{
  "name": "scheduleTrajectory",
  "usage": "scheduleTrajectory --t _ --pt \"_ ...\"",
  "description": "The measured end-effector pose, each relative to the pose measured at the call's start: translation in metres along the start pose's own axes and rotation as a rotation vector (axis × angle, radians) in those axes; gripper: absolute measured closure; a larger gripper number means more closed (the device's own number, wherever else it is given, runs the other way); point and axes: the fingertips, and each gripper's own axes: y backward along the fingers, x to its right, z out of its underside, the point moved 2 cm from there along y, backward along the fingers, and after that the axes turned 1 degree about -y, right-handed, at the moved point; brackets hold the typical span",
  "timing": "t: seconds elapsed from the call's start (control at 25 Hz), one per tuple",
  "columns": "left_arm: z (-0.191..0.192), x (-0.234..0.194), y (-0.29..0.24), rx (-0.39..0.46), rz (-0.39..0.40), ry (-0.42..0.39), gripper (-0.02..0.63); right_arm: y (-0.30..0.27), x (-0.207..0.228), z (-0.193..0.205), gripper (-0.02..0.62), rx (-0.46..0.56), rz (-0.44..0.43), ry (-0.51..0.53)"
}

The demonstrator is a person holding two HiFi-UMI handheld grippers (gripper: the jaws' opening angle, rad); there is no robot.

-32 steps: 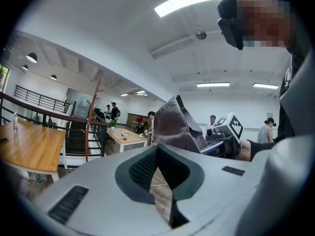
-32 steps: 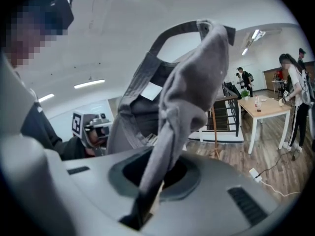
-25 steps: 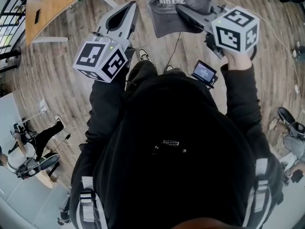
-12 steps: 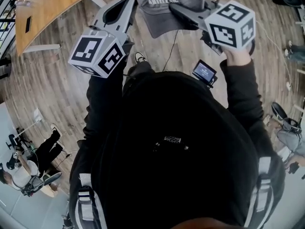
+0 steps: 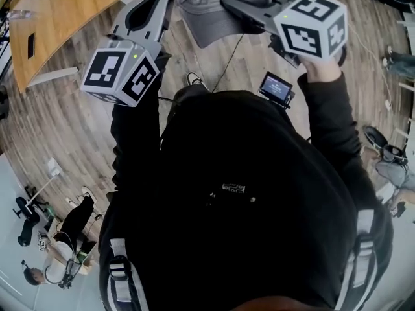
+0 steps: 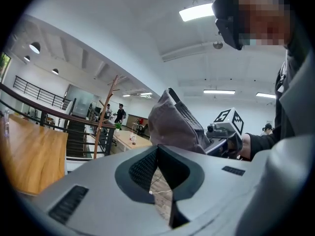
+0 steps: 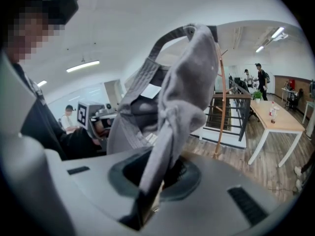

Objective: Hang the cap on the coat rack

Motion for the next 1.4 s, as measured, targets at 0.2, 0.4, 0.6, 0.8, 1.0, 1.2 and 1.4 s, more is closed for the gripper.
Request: scheduleTrajectory --t 0.2,0.4,0.6,0.8,1.0,1.2,1.4 --pt "0.01 -0.051 0.006 -0.01 0.032 0.039 0.597 -0.049 0.003 -0.021 0.563 -0.039 0.021 -0.012" --pt "-0.016 -0.155 0.003 0.0 0.021 0.108 0.597 -0.126 0.017 -0.09 0.563 -0.091 0.013 -0.03" --pt "-0.011 -0.164 0.008 0.008 0.016 0.1 0.597 -0.137 0.014 -0.092 0.563 -0.086 0.016 -0.024" --pt "-0.027 -0.184 -0.004 0.01 -0.009 0.082 0.597 -0.151 0.03 -0.115 0.563 -0.065 -0.014 -0.022" --pt "-0.033 -0.203 -0.046 -0.006 -0.055 0.05 0.597 -0.162 0.078 -0.126 0.563 -0.017 -0.097 -0.054" --pt "-0.043 -0.209 -0.072 -0.021 -0.084 0.009 0.598 -0.166 0.107 -0.133 0.563 0.042 -0.165 -0.091" --pt "-0.049 -0.212 -0.081 -0.051 -0.098 0.024 0.598 -0.17 0.111 -0.138 0.564 0.072 -0.268 -0.208"
